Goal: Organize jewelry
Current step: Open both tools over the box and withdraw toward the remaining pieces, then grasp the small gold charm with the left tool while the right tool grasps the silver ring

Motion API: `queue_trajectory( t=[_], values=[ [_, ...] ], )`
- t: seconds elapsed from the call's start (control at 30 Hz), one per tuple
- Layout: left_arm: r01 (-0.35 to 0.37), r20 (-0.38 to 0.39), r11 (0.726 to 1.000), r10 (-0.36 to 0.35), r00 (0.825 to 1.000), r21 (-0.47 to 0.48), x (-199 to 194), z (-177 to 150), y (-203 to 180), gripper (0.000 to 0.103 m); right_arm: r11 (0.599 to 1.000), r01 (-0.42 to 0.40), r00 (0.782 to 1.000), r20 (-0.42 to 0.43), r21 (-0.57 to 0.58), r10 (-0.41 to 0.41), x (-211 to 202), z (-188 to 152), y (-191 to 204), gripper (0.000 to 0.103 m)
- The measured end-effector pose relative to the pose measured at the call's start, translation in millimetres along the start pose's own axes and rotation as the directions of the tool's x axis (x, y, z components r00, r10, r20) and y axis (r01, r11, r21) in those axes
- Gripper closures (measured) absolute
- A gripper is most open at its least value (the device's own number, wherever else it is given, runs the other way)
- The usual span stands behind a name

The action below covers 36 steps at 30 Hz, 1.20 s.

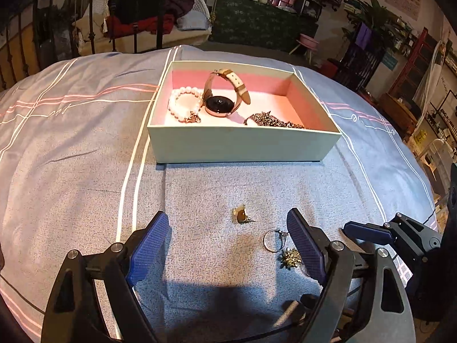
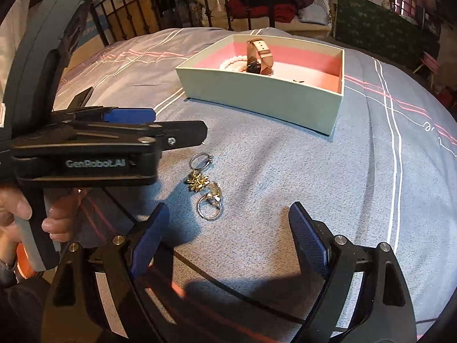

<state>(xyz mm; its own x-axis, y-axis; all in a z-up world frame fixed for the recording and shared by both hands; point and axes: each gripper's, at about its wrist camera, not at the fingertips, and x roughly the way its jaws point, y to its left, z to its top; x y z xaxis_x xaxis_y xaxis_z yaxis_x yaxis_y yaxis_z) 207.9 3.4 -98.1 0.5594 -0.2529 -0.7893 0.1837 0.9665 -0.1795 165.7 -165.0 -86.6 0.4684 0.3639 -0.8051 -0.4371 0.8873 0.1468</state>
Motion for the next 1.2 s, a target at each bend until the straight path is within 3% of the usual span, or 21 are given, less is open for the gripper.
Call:
queue_trajectory(
  t=[0.23,0.47,0.63,0.7,1.2],
  values=[
    [-0.022,-0.021,0.999,0.022,1.000,0.037,19.0,0.8,-2.5,0.033,1.000,-0.006,1.000,-0.003,-0.011,0.006,3.4,2.0,3.1,0.039],
    [-0.016,-0.007,0.996,0.016,1.000,0.086,19.1,1.9,-7.9,0.061,0.999,-0.012,1.000,-0.006,-0.031,0.012,5.8,4.2,7.5,0.053],
    [-0.004,-0.002,0.996,0.005,1.000,0.091,17.7,0.2,-8.5,0.075,0.999,-0.029,1.000,-0.005,-0.014,0.029,4.6,3.4,3.9,0.081],
    [-0.006,0.001,0.996,0.006,1.000,0.089,17.3,-0.5,-7.7,0.080,0.999,-0.036,0.999,-0.006,-0.015,0.036,5.0,2.7,3.8,0.084],
    [0.018,0.024,0.999,-0.019,1.000,0.030,9.1,0.0,4.0,0.095,1.000,-0.011,1.000,0.018,-0.006,0.011,-5.3,-0.2,1.0,0.084]
  ],
)
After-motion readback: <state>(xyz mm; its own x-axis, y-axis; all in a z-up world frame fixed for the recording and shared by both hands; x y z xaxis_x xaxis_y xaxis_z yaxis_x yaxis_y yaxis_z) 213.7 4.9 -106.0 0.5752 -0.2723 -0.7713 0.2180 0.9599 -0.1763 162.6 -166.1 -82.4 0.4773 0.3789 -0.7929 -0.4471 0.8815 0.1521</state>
